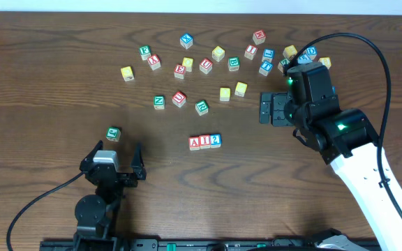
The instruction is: Spell out AI2
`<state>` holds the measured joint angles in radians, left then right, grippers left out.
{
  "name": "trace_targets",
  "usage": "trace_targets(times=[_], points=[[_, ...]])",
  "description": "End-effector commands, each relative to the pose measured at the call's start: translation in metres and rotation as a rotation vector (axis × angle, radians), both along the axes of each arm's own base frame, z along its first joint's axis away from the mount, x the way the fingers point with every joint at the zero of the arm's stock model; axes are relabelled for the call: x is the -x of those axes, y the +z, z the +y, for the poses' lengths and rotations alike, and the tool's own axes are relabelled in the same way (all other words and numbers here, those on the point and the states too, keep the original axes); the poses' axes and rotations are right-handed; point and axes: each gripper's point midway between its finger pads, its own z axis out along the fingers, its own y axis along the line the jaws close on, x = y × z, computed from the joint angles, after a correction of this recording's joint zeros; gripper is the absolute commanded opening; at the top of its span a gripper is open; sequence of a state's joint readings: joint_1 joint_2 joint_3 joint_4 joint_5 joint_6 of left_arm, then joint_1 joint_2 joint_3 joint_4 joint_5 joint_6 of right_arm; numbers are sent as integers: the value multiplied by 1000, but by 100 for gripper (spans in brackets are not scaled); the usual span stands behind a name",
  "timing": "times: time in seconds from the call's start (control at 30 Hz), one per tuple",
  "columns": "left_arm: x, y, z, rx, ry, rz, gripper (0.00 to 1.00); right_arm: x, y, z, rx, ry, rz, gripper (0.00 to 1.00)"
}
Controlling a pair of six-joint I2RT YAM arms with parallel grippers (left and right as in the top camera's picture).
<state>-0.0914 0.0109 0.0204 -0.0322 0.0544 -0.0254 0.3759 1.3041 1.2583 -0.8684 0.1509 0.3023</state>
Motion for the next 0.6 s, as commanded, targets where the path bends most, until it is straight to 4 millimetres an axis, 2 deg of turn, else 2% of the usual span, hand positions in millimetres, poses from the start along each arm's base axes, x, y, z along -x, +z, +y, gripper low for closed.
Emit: trace_targets(times=[0.0,0.17,0.27,0.37,0.47,0.57], points=[[1,-15,1,-6,0,46,93,-1,8,-2,0,-5,-22,99],[1,-15,1,-6,0,46,93,-1,8,-2,1,-5,-23,99],[1,-15,1,-6,0,46,93,-5,13,-12,32,-42,-51,99],[1,-15,1,-6,0,46,93,-10,29,-17,30,-52,-141,99],[1,-15,1,-6,0,46,93,-17,51,-9,36,45,-302,99],[1,-15,1,-6,0,46,93,-11,68,-1,16,145,-489,99]])
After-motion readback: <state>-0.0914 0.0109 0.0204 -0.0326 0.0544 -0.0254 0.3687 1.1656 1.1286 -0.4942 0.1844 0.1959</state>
